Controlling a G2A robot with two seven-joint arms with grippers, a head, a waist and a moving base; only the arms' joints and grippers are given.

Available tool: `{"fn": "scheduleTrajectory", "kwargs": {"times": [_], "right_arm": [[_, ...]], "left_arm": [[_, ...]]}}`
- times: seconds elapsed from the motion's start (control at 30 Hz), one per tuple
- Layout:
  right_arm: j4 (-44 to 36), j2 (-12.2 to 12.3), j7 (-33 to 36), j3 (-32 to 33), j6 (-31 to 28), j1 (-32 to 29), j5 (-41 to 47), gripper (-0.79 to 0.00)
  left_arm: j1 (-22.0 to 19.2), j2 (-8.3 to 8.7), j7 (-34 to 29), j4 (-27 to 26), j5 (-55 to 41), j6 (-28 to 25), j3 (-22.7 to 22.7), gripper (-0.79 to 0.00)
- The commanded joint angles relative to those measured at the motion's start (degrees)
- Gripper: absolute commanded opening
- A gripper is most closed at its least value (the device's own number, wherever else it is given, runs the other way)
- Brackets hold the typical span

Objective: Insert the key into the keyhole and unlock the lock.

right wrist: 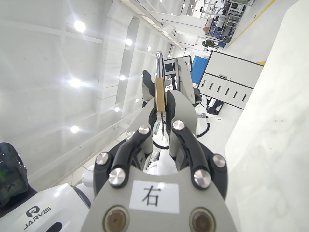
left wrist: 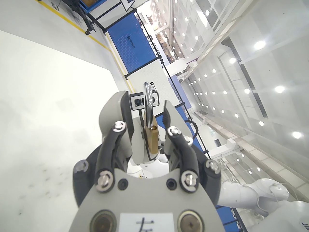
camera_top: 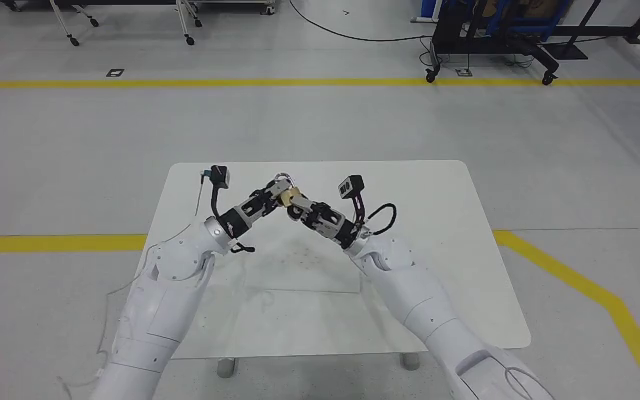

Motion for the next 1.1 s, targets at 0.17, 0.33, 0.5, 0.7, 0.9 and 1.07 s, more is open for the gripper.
{"fn": "scheduleTrajectory", "kwargs": {"times": [0.17,0.33,0.5,0.7,0.9,1.07], "right_arm": [[-2.9,1.5,-0.3,2.9,1.9,-1.5,-3.2,-0.785],[-4.9,3.9,2.7,6.1,10.6,-2.1,-10.5,-0.785],[-8.5,6.4,7.0,8.5,23.7,-3.3,-19.3,-0.785],[-13.1,7.8,11.7,7.6,34.9,-5.1,-25.6,-0.702],[-14.7,8.3,11.9,6.0,39.9,-5.5,-29.1,-0.228],[-18.3,9.2,8.7,7.0,40.3,-6.1,-32.7,0.0]], "left_arm": [[-0.4,0.08,-2.3,0.7,-2.2,-0.4,0.0,0.0],[-0.9,0.28,-1.2,1.7,-1.8,0.2,-1.2,0.0],[-1.3,0.67,0.5,2.9,-1.4,0.4,-3.5,0.0],[-1.6,0.95,0.6,3.8,-1.1,1.0,-4.6,0.0],[-2.2,0.97,-0.7,4.2,0.7,1.5,-3.5,0.0],[-2.5,0.98,-0.6,4.6,0.7,1.7,-3.3,0.0]]}}
